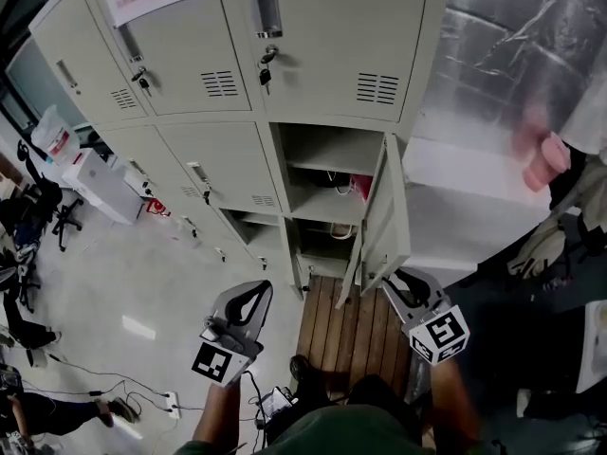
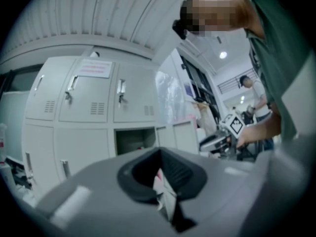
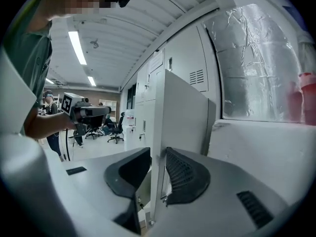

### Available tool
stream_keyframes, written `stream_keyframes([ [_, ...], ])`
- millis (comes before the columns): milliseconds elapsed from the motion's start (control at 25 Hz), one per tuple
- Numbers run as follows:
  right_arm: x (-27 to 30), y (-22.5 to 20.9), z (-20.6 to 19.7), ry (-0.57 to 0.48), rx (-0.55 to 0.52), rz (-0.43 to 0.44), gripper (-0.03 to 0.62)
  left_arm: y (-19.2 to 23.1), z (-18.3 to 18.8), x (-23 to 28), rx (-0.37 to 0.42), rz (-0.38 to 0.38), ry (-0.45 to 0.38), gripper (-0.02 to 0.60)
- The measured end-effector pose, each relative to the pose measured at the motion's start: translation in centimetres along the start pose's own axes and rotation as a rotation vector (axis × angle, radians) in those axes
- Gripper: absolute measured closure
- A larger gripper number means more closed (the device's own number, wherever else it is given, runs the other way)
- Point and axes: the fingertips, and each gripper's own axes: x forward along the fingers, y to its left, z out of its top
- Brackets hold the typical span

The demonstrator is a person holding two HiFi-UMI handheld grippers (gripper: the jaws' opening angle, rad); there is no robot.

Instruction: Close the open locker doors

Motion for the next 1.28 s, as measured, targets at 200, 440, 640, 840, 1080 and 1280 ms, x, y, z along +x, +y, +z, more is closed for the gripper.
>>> stream_keyframes([
  [200,1.5,0.6,0.3,0.005,-0.005,-0.021,0.5,1.8,-1.1,0.4,-0.018,-0.017,-0.004,0.578],
  [440,4.5,2.6,1.2,0.004,-0.017,-0.008,0.505,4.1,-2.2,0.1,-0.045,-0.014,-0.005,0.578],
  [640,8.2,4.2,2.3,-0.014,-0.016,0.005,0.507,6.8,-3.6,-1.0,-0.037,0.014,0.005,0.577],
  [840,12.2,5.1,3.4,-0.021,-0.014,-0.001,0.51,9.5,-4.7,-2.5,-0.046,0.05,0.021,0.578],
  [1080,16.5,5.2,5.3,-0.035,-0.021,-0.019,0.517,12.3,-5.2,-4.1,-0.053,0.084,0.023,0.578],
  [1280,19.6,3.9,6.5,-0.047,-0.02,-0.071,0.533,13.7,-5.5,-5.2,-0.043,0.1,0.029,0.578],
])
